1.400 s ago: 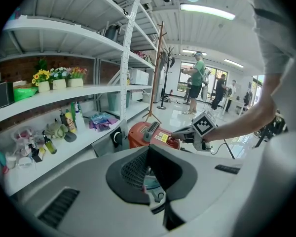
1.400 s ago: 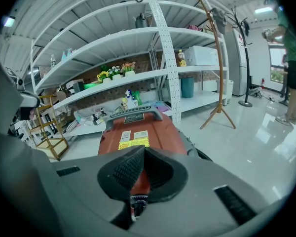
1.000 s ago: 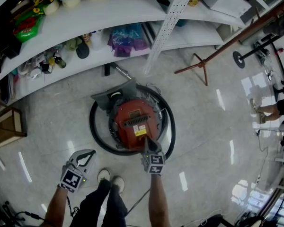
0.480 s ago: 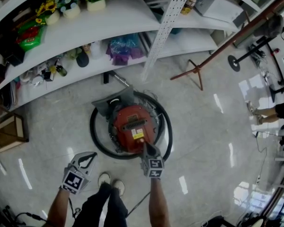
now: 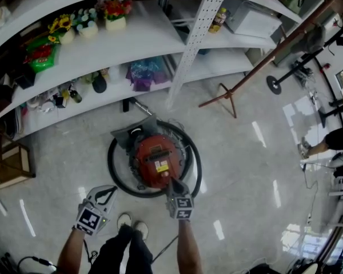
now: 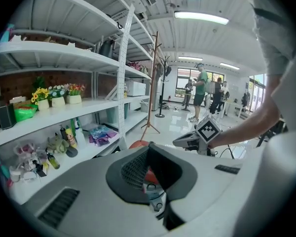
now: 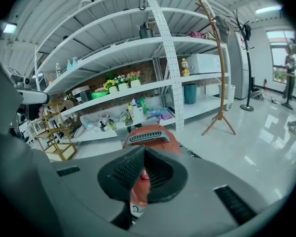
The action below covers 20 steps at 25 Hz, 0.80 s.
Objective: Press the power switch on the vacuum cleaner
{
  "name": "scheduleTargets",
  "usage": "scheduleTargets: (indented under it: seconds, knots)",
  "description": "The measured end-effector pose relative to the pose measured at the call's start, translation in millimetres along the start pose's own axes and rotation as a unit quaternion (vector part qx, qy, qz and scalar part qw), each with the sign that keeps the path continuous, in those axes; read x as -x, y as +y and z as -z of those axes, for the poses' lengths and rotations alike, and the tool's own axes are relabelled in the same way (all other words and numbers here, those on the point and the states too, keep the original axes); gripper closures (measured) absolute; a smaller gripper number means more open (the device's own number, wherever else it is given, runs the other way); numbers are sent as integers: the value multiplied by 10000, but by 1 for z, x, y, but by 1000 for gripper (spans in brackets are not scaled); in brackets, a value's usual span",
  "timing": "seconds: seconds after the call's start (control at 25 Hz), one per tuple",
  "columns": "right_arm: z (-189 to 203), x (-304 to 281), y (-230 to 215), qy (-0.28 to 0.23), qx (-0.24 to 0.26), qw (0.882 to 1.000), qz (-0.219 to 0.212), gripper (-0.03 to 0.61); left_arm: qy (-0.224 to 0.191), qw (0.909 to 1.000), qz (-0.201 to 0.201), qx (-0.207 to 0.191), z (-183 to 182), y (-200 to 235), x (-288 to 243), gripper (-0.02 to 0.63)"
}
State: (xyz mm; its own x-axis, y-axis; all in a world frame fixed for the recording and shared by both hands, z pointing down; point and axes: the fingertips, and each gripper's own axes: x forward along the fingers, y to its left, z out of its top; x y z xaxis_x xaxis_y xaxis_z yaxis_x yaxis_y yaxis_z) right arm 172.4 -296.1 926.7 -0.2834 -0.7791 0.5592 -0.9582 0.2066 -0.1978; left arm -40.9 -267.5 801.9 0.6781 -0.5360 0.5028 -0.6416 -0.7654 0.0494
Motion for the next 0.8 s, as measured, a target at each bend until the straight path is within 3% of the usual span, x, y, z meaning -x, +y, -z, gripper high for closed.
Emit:
scheduleTargets:
  seconds: [0.36,0.8]
  knots:
    - [-40,46,19,-322,-14,9995,16,568,-197,9997,-40,147,-36,-9,18,620]
    - [-78,105,47,-628,-128,9979,71,568,-417,9991,-5,19,-75,-19,45,620]
